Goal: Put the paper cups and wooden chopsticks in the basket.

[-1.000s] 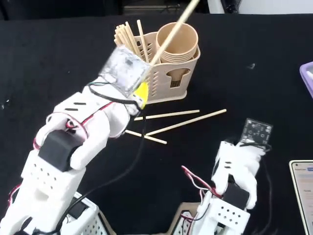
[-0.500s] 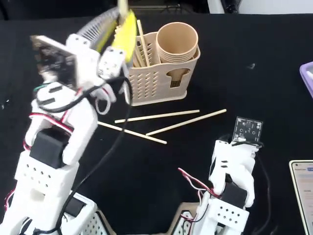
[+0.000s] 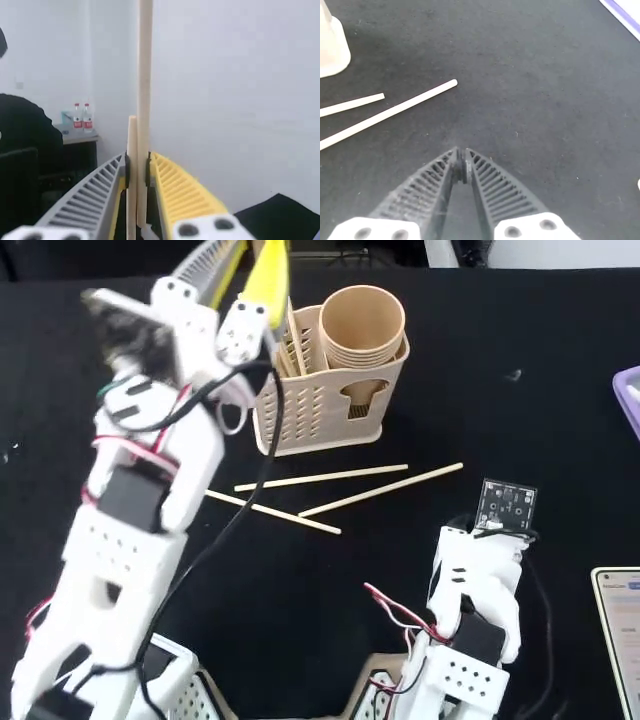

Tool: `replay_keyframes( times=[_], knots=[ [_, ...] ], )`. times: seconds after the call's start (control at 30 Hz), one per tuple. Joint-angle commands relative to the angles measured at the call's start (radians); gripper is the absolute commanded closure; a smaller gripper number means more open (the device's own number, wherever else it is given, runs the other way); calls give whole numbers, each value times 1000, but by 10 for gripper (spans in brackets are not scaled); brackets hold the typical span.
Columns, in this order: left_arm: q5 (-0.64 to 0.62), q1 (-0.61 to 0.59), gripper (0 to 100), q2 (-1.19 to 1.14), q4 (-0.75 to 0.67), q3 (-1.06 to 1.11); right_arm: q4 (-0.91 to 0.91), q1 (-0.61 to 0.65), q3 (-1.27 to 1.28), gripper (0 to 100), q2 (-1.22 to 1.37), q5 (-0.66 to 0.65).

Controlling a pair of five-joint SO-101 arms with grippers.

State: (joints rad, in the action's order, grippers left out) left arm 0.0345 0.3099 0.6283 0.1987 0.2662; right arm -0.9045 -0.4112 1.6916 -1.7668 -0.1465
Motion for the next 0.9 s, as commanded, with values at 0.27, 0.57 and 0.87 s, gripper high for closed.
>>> replay_keyframes(
  times=[0.27, 0.57, 0.87],
  knots=[
    [-98, -21, 970, -173, -25, -58, 21, 12, 1, 986, -8, -6],
    [-100, -51, 970, -184, -25, 108, 20, 12, 1, 986, -8, -6],
    [-176, -50, 970, -192, -26, 219, 20, 12, 1, 986, -8, -6]
  ],
)
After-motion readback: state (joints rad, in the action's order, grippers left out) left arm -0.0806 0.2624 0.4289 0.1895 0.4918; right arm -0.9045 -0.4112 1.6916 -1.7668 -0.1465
